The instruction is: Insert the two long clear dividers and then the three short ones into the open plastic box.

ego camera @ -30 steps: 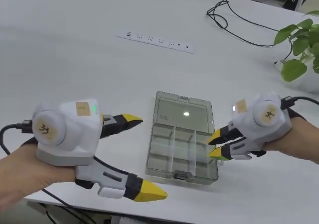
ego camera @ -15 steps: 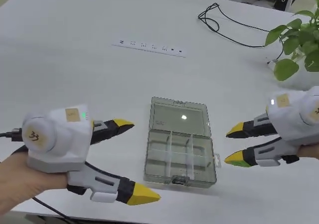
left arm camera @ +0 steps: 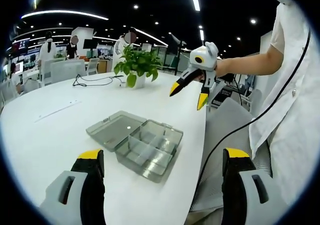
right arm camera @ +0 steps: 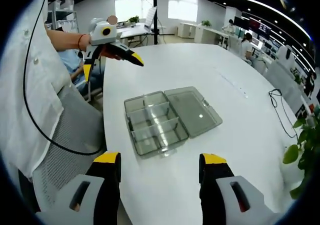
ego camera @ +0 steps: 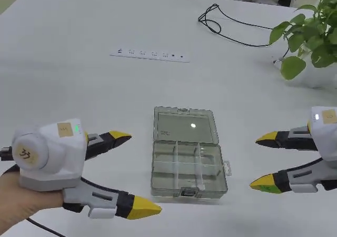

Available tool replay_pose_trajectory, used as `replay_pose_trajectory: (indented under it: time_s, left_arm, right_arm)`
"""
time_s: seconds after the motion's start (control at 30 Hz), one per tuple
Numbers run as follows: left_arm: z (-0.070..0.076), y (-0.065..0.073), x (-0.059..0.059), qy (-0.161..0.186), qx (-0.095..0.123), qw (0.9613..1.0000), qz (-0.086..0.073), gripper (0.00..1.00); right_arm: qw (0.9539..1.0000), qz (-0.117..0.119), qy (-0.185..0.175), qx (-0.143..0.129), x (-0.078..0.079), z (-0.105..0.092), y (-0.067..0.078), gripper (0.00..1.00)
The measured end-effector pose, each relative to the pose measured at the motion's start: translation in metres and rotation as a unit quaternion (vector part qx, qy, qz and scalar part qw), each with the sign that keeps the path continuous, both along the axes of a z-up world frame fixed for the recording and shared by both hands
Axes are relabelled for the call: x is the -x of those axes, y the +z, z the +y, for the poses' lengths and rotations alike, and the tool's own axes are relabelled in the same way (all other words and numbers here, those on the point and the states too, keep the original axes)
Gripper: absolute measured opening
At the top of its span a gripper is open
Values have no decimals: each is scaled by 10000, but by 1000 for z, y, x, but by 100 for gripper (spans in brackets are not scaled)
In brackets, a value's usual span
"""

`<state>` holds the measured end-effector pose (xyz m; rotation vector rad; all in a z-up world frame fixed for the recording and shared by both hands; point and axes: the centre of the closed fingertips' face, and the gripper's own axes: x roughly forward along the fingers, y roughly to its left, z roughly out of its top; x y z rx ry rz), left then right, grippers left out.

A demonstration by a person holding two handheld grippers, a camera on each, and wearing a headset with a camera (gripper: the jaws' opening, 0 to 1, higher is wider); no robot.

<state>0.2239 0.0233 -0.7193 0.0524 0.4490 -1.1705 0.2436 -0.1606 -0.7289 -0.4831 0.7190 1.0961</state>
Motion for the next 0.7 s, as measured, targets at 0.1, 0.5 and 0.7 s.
replay_pose_trajectory:
  time_s: [0.1,0.5,0.7]
  left_arm:
    - [2,-2,0,15,-37,10000,2,100]
    - [7,-8,-2,166,-113,9998,14,100]
    - [8,-12,-2,179,-164,9997,16,100]
  right_arm:
    - [9999,-15,-93,-130,4,-3,-1,71]
    - [9944,-199,-695,-770,9,-17,-2,93]
    - [9940,-163,-753,-783,12,-21,-8,97]
